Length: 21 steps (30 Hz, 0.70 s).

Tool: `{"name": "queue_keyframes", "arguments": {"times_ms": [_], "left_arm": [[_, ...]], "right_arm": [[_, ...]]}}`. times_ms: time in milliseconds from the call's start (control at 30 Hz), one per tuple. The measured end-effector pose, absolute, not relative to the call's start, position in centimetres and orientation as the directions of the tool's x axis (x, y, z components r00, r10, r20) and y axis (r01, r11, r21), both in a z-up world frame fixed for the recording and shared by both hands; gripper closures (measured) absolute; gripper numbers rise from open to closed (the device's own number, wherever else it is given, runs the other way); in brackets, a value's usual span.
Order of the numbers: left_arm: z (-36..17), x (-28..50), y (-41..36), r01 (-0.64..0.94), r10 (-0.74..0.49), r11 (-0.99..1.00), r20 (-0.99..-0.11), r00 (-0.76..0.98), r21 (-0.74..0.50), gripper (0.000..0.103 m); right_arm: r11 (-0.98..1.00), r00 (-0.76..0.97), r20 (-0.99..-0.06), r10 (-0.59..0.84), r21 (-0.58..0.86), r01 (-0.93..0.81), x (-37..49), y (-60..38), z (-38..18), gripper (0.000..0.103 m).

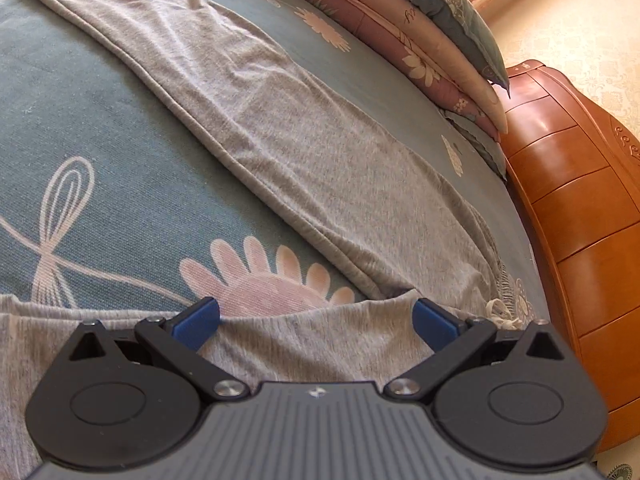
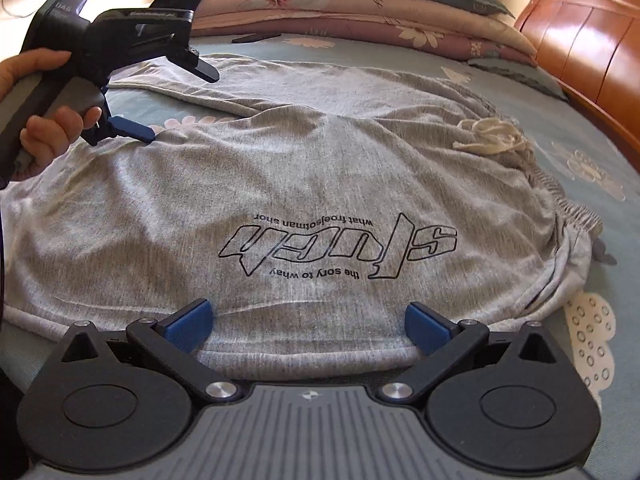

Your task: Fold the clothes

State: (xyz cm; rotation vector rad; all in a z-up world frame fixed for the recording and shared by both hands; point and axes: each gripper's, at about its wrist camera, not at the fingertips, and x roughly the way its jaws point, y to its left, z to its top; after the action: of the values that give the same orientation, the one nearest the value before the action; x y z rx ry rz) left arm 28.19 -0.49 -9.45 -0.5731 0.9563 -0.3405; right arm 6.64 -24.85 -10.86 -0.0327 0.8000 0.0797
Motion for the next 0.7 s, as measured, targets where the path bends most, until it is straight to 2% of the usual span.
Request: {"name": "queue_keyframes", "arguments": {"times_ms": [67,267,433,567,700], "left_arm": [[-9.0,28.1,-0.3,0.015,-0.525,0.787,-0.658,0.540,-0.616,0.001],[-7.7,26.6,-2.9,0.128,-0.628,0.739,-0.607,0.486,-0.662,0.001],[-9.5,27.8,-5.6,0.132,-0.600,0.779,-0.669,0.438,-0.612,0.001],[-9.2,28.6,-5.7,0.085,-0.522,0.823,-0.688,0.503,-0.562,0.001],[-8.1,27.6,-6.1,0.133,-0.615,0.757,-0.631,0.473,-0.639,0.001]], "right_arm": [[0.995,0.702,-0.711,0.049,-0.023,-0.093,6.4,-24.5,-11.0,0.000],[0.997,0.703,-0.711,0.038,-0.022,-0.076,6.4,-24.3,-11.0,0.000],[0.997,0.708,-0.706,0.033,-0.025,-0.072,6.3,-24.2,-11.0,0.000],[0.997,0.706,-0.708,0.034,-0.026,-0.073,6.4,-24.2,-10.9,0.000],[0.997,0.699,-0.715,0.025,-0.036,-0.072,6.4,-24.1,-10.8,0.000]]}}
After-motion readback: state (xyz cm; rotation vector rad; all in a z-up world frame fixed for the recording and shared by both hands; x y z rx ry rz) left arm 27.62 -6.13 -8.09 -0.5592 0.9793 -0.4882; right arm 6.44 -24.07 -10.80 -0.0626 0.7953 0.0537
